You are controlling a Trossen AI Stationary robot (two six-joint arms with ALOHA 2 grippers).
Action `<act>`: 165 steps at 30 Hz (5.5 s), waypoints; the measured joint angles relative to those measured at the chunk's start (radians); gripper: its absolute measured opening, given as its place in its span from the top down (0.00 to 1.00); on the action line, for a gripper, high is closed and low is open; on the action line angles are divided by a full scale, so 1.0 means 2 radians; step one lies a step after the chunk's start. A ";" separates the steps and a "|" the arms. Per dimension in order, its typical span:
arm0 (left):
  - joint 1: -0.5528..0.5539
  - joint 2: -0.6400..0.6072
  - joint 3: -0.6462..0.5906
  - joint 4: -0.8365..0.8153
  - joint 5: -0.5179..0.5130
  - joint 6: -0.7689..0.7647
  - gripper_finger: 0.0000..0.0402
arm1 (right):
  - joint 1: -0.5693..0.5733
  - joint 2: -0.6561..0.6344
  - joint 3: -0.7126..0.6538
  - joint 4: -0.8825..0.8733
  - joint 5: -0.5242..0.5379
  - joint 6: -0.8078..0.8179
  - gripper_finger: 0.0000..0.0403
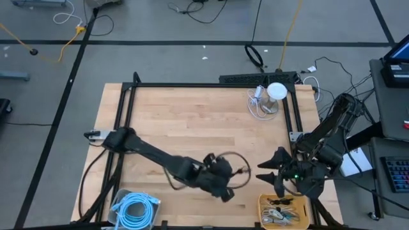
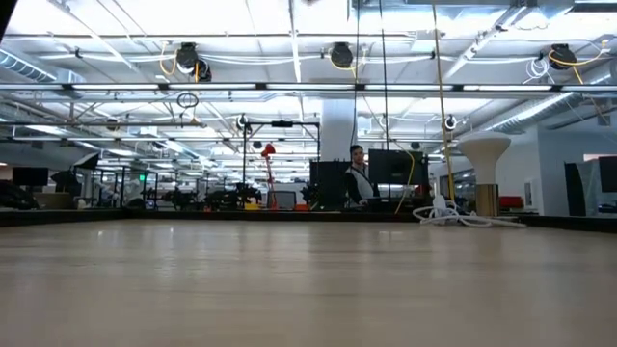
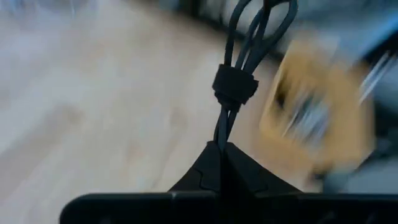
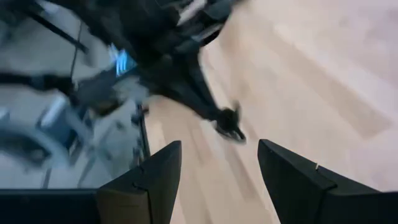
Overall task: Pick & Place USB Port
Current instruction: Put the black charger cable into the yellow bin, then adjust the gray bin on the table
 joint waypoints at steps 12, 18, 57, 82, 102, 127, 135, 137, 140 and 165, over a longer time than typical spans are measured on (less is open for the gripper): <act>-0.007 -0.043 0.000 0.176 -0.087 0.014 0.99 | -0.026 0.001 0.000 0.223 0.119 -0.215 0.48; -0.012 -0.038 0.000 0.193 -0.086 0.023 0.99 | -0.051 0.001 0.000 0.255 0.090 -0.252 0.48; -0.058 -0.093 0.001 -0.312 -0.076 -0.184 0.82 | 0.041 0.062 0.000 -0.177 -0.441 -0.039 0.95; -0.035 -0.093 0.001 -0.305 -0.067 -0.184 0.82 | 0.091 0.261 0.129 -0.164 -0.483 -0.125 0.95; -0.063 -0.093 0.001 -0.285 -0.084 -0.224 0.82 | 0.084 0.265 0.129 -0.175 -0.416 -0.111 0.58; 0.001 -0.095 0.001 -0.479 0.035 -0.095 1.00 | -0.146 0.175 0.003 -0.116 -0.088 -0.191 1.00; -0.037 -0.095 -0.010 -0.478 -0.017 -0.072 1.00 | -0.158 0.179 -0.141 -0.012 -0.132 -0.097 1.00; -0.037 -0.095 -0.036 -0.479 -0.004 -0.063 1.00 | -0.157 0.177 -0.148 -0.021 -0.134 -0.068 1.00; -0.036 -0.099 -0.110 -0.475 0.034 -0.053 1.00 | -0.154 0.174 -0.145 -0.015 -0.135 -0.065 1.00; -0.247 -0.434 -0.605 -0.248 0.328 -0.439 1.00 | -0.181 0.174 0.025 0.056 -0.019 -0.265 1.00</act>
